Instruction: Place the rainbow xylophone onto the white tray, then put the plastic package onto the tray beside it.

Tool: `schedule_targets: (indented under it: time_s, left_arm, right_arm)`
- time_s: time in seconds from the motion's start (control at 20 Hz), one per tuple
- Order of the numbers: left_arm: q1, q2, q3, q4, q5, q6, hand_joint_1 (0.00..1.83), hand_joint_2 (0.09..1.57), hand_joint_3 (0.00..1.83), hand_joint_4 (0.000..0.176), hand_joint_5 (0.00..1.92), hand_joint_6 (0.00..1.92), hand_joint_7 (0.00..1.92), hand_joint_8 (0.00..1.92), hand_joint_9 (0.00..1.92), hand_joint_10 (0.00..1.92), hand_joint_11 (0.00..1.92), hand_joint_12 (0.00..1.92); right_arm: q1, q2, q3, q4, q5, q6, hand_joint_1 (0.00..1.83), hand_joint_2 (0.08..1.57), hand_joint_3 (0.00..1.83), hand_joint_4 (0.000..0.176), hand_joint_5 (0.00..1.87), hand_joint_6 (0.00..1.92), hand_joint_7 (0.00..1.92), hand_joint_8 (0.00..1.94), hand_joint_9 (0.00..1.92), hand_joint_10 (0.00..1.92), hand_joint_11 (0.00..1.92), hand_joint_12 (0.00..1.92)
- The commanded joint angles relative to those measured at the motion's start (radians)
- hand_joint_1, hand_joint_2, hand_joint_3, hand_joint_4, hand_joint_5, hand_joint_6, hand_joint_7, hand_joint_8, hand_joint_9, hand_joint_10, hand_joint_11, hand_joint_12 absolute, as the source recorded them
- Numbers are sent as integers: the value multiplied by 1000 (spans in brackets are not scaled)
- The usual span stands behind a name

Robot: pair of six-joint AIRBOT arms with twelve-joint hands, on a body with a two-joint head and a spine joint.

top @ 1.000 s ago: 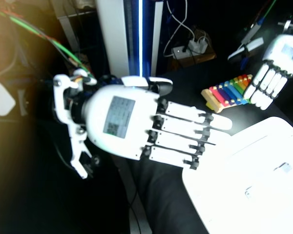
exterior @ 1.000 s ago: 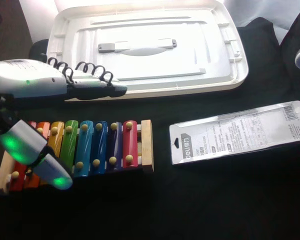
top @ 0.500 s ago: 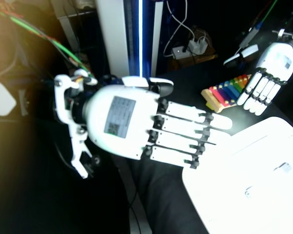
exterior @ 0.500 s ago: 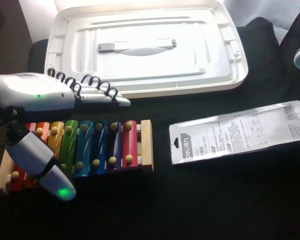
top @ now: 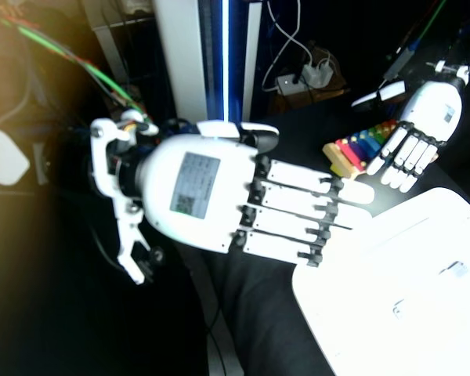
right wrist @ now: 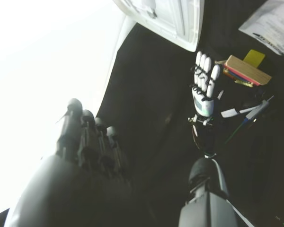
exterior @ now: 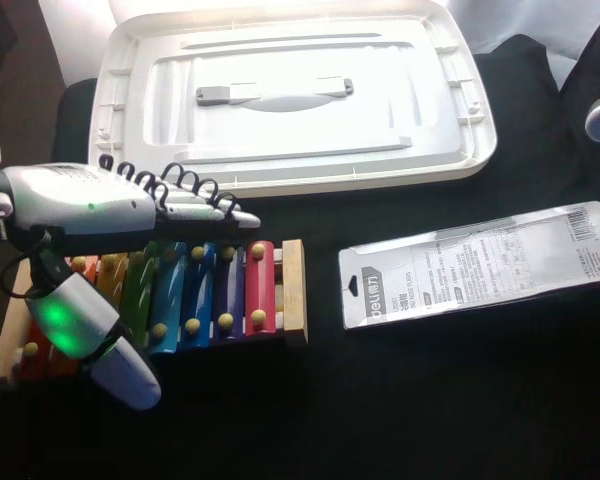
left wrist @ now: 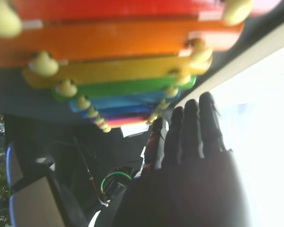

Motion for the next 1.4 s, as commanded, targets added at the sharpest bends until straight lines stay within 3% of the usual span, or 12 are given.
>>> schedule_targets:
  time_s: [0.0,0.1,0.15,0.25,0.35,0.4,0.5,0.75,0.9,1.0,1.2,1.35]
  left_arm:
    - [-4,-9,3,-37,-38,-12,662,590,0,43,0,0,0,0,26,5,43,19]
    - [2,-19,12,-38,-28,-12,703,563,0,63,0,0,0,0,28,5,63,30]
    - [8,-26,18,-42,-24,-12,697,569,0,45,0,0,0,0,32,6,67,32]
    - [14,-34,22,-44,-18,-12,730,555,0,54,0,0,0,0,22,2,49,24]
    - [18,-43,27,-43,-13,-11,785,554,0,85,0,0,0,0,5,2,69,34]
    - [19,-46,28,-42,-12,-11,785,554,0,85,0,0,0,0,5,2,69,34]
    - [23,-52,29,-38,-8,-11,803,564,0,58,0,0,0,0,13,4,64,32]
    - [41,-69,40,-68,-22,-11,563,627,22,36,0,0,7,3,32,11,62,33]
    - [55,-81,50,-89,-29,-11,639,674,8,6,4,2,52,6,84,11,103,52]
    - [60,-87,53,-94,-32,-11,832,732,8,41,48,6,103,7,124,9,109,55]
    - [73,-100,58,-103,-38,-11,900,770,3,62,140,7,224,7,252,12,209,99]
    - [87,-115,69,-121,-48,-11,945,840,2,56,290,7,362,7,363,10,287,154]
  right_arm:
    - [12,-1,0,61,93,7,484,948,0,0,32,1,39,2,23,2,0,315]
    - [12,-1,0,60,93,7,504,938,0,0,31,0,41,1,22,1,0,327]
    - [12,-2,-1,59,93,7,507,922,0,0,35,1,44,1,28,2,0,366]
    - [12,-2,-1,57,93,7,498,914,0,0,36,0,55,3,37,4,0,404]
    - [12,-2,-2,56,94,7,492,902,0,0,44,2,70,3,56,6,0,489]
    - [12,-2,-2,56,94,7,492,902,0,0,44,2,70,3,56,6,0,489]
    - [12,-2,-2,55,94,7,500,891,0,0,49,1,77,2,67,6,0,510]
    - [12,-2,-4,54,94,7,487,884,0,0,51,0,72,1,65,2,0,521]
    - [12,-2,-4,53,94,7,509,887,0,0,47,0,65,0,67,1,0,527]
    - [12,-2,-5,53,94,7,524,897,5,0,50,1,67,1,70,2,0,523]
    - [12,-2,-5,50,94,7,539,887,0,0,75,4,85,3,91,5,0,598]
    - [12,-2,-5,49,94,7,537,891,0,0,85,0,94,1,111,6,0,668]
